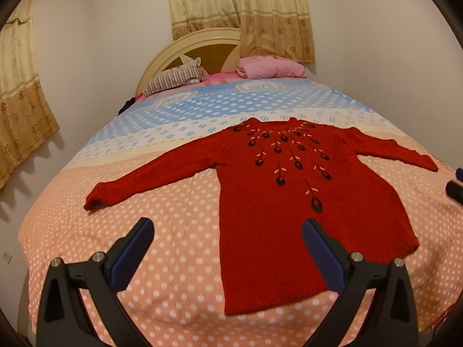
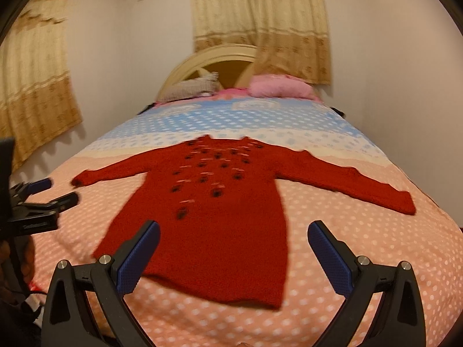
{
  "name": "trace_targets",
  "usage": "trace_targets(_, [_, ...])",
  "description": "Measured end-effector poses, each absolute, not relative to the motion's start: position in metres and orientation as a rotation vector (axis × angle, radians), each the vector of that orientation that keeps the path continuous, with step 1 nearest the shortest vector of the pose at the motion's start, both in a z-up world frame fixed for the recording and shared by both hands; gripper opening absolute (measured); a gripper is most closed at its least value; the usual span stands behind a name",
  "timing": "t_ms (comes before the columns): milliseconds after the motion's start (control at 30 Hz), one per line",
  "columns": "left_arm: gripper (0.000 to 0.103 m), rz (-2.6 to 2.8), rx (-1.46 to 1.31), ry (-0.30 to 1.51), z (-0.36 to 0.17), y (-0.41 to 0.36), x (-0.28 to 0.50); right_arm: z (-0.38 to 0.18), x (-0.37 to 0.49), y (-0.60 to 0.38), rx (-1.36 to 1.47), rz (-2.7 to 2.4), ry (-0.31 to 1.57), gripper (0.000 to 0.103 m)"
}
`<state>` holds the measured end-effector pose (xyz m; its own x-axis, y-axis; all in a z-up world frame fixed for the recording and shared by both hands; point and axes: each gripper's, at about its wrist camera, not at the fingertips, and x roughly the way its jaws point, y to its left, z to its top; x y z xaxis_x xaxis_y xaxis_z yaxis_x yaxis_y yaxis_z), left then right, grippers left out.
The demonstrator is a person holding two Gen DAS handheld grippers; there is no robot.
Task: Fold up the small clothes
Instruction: 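Move the right tool toward the cardigan sleeve cuff beside it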
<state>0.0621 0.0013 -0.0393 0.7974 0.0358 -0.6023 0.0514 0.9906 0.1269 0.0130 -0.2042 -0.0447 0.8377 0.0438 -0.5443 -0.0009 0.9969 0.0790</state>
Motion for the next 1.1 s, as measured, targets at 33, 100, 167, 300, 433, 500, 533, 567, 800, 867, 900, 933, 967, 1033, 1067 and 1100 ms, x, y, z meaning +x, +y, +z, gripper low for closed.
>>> trace_targets(33, [0.103, -0.006, 0.147, 0.653, -0.041, 0.0, 0.067, -0.046, 0.018, -0.212, 0.083, 0.007, 0.585, 0.102])
trace_targets(100, [0.103, -0.014, 0.158, 0.664, -0.045, -0.003, 0.078, -0.05, 0.03, -0.231, 0.102, -0.031, 0.604, 0.102])
trace_targets(167, [0.103, -0.025, 0.168, 0.68, -0.05, -0.008, 0.09, -0.054, 0.042, -0.248, 0.125, -0.055, 0.624, 0.102])
trace_targets(300, [0.103, -0.036, 0.194, 0.698, -0.058, -0.018, 0.109, -0.066, 0.059, -0.277, 0.137, -0.106, 0.654, 0.102])
trace_targets(433, [0.103, -0.052, 0.219, 0.713, -0.066, -0.03, 0.127, -0.077, 0.076, -0.306, 0.167, -0.15, 0.685, 0.102])
trace_targets(500, [0.103, -0.059, 0.229, 0.718, -0.069, -0.035, 0.137, -0.083, 0.085, -0.323, 0.194, -0.173, 0.703, 0.102])
trace_targets(533, [0.103, -0.061, 0.234, 0.721, -0.07, -0.037, 0.142, -0.086, 0.09, -0.333, 0.208, -0.187, 0.71, 0.102])
trace_targets(567, [0.103, -0.064, 0.238, 0.726, -0.072, -0.04, 0.148, -0.089, 0.093, -0.341, 0.217, -0.2, 0.716, 0.102])
trace_targets(800, [0.103, -0.075, 0.244, 0.75, -0.086, -0.054, 0.184, -0.109, 0.118, -0.406, 0.28, -0.308, 0.765, 0.102])
trace_targets(867, [0.103, -0.073, 0.249, 0.755, -0.091, -0.059, 0.193, -0.113, 0.122, -0.424, 0.292, -0.341, 0.773, 0.102])
trace_targets(900, [0.103, -0.072, 0.254, 0.758, -0.094, -0.061, 0.196, -0.115, 0.125, -0.435, 0.296, -0.358, 0.778, 0.102])
trace_targets(933, [0.103, -0.069, 0.258, 0.76, -0.095, -0.062, 0.199, -0.117, 0.126, -0.442, 0.298, -0.37, 0.781, 0.102])
trace_targets(967, [0.103, -0.065, 0.262, 0.762, -0.097, -0.064, 0.202, -0.118, 0.128, -0.452, 0.301, -0.383, 0.784, 0.102])
trace_targets(1033, [0.103, -0.06, 0.266, 0.769, -0.102, -0.067, 0.209, -0.122, 0.133, -0.471, 0.31, -0.414, 0.79, 0.102])
trace_targets(1067, [0.103, -0.06, 0.266, 0.773, -0.103, -0.068, 0.212, -0.123, 0.134, -0.479, 0.317, -0.424, 0.793, 0.102])
trace_targets(1100, [0.103, -0.059, 0.268, 0.779, -0.105, -0.069, 0.215, -0.126, 0.136, -0.487, 0.328, -0.436, 0.798, 0.102])
